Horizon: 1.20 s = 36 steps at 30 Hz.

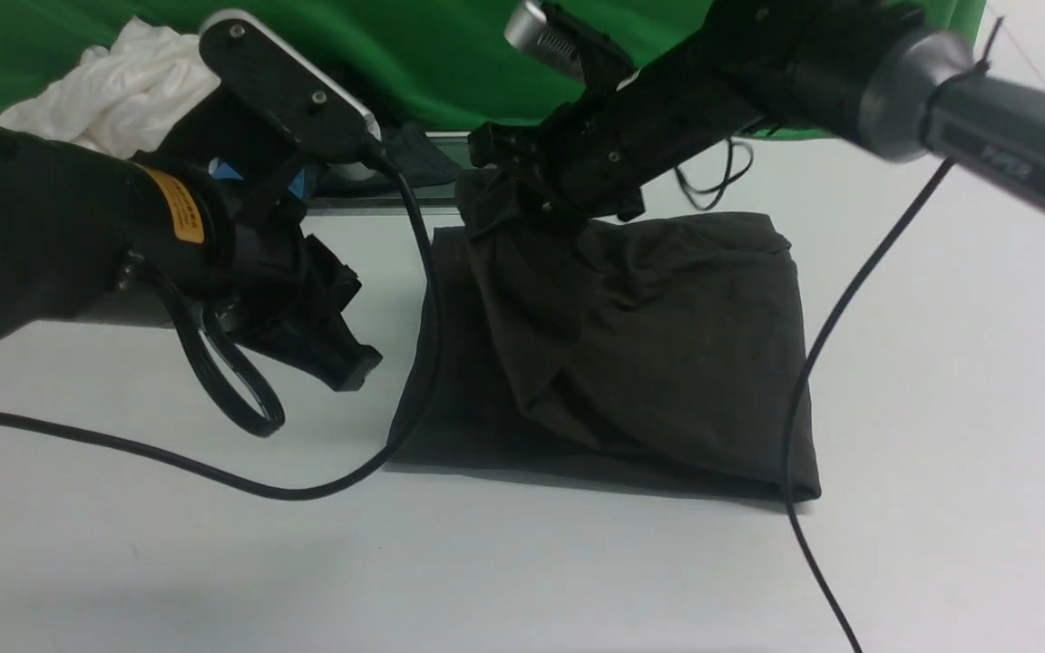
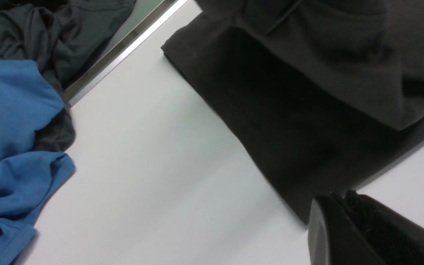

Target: Fold a long-sleeved shirt on a white desktop.

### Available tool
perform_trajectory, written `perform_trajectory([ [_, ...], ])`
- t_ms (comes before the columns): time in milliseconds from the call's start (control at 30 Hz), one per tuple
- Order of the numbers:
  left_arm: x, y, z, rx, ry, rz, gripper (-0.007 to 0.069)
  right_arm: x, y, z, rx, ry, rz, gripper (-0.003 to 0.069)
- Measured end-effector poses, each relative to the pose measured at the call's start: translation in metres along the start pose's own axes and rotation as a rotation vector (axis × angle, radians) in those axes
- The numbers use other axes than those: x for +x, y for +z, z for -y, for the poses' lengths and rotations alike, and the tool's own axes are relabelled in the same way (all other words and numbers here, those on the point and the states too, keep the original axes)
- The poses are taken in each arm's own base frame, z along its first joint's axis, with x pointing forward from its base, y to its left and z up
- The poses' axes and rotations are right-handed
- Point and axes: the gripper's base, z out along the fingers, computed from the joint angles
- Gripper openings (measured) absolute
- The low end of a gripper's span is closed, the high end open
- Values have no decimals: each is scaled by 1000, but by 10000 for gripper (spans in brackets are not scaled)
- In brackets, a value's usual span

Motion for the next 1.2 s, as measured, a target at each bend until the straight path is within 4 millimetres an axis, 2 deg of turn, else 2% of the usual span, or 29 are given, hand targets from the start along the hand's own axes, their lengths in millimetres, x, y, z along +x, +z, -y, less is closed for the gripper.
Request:
perform_trajectory([
  [33,0,0,0,0,0,1,50,0,1,1,-2,6,2,177],
  [100,0,0,0,4,-5,3,50,-2,8,1,-6,29,35,278],
  [133,0,0,0,4,-5,3,50,-3,9,-1,-10,33,51,358],
  [233,0,0,0,3,-5,5,50,-5,6,-6,-29,26,51,487],
  [267,-1,0,0,3,-6,6,50,-7,1,-9,-38,17,36,523],
  [333,-1,0,1,10,-15,8,50,-10,-11,-11,-45,-17,-6,541],
  [367,-1,0,1,16,-26,16,50,-14,-25,-11,-23,-51,-19,517],
  [400,-2,0,2,18,-28,16,50,-15,-27,-10,-8,-63,-23,510],
  [500,-6,0,5,53,-73,61,50,-17,-70,-1,184,-180,-69,347],
  [600,-15,10,10,114,-116,134,50,-12,-107,14,479,-228,-86,183],
  [667,-20,23,14,162,-147,159,50,-5,-113,24,587,-225,-106,132],
  [800,-34,64,18,237,-178,130,50,12,-104,48,678,-213,-146,94],
  [867,-35,93,18,244,-175,75,50,15,-96,59,680,-208,-124,92],
  [900,-34,96,19,247,-176,66,50,15,-95,61,680,-208,-116,92],
  [967,-26,127,17,252,-171,-22,50,11,-90,76,682,-205,-59,92],
  [1033,-13,146,16,265,-170,-104,50,5,-90,90,688,-190,-19,92],
  [1200,18,176,5,294,-202,-268,50,-1,-80,137,715,-155,-6,95],
])
